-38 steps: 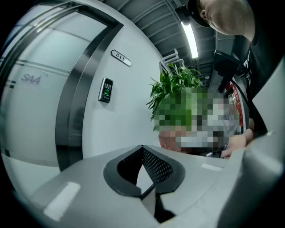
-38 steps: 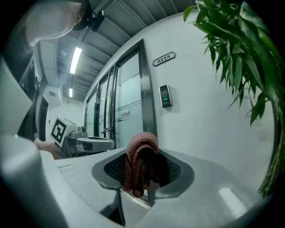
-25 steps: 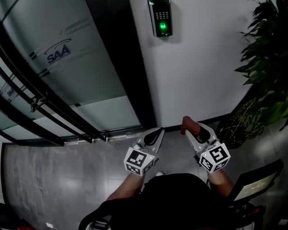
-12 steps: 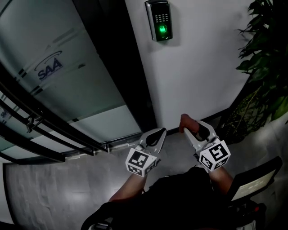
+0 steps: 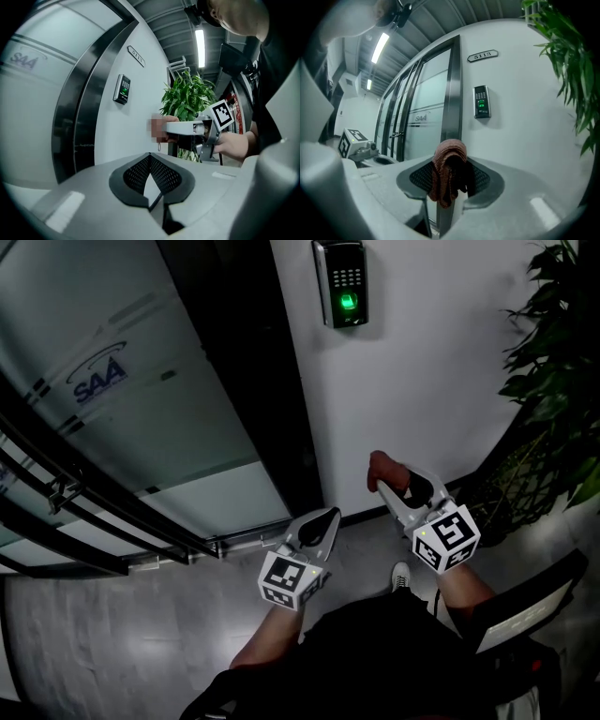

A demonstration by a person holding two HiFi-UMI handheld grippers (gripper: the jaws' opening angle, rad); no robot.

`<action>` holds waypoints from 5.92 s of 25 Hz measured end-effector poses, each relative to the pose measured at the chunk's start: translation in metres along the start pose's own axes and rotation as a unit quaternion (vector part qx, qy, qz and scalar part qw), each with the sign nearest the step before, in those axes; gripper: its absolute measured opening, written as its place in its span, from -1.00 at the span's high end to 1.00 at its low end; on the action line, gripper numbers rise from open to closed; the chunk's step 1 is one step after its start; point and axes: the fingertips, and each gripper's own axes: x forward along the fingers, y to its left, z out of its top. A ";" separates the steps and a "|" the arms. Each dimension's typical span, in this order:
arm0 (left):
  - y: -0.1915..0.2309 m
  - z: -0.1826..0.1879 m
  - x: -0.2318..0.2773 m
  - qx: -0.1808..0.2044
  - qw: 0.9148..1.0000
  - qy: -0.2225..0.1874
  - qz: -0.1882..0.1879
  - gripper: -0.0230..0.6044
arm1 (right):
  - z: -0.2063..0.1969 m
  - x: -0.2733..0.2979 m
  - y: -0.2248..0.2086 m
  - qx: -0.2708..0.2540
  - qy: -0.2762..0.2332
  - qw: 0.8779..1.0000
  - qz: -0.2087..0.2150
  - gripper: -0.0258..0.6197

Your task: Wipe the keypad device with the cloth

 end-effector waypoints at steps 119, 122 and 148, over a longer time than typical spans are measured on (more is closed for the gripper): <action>0.026 0.001 0.011 -0.011 0.996 0.016 0.090 0.87 | 0.199 0.174 -0.133 -0.211 -0.113 0.967 -0.084 0.48; 0.025 0.001 0.011 -0.011 0.996 0.015 0.090 0.87 | 0.198 0.171 -0.137 -0.210 -0.112 0.967 -0.087 0.48; 0.023 0.004 0.016 -0.009 0.996 0.009 0.089 0.87 | 0.187 0.155 -0.199 -0.193 -0.085 0.968 -0.134 0.48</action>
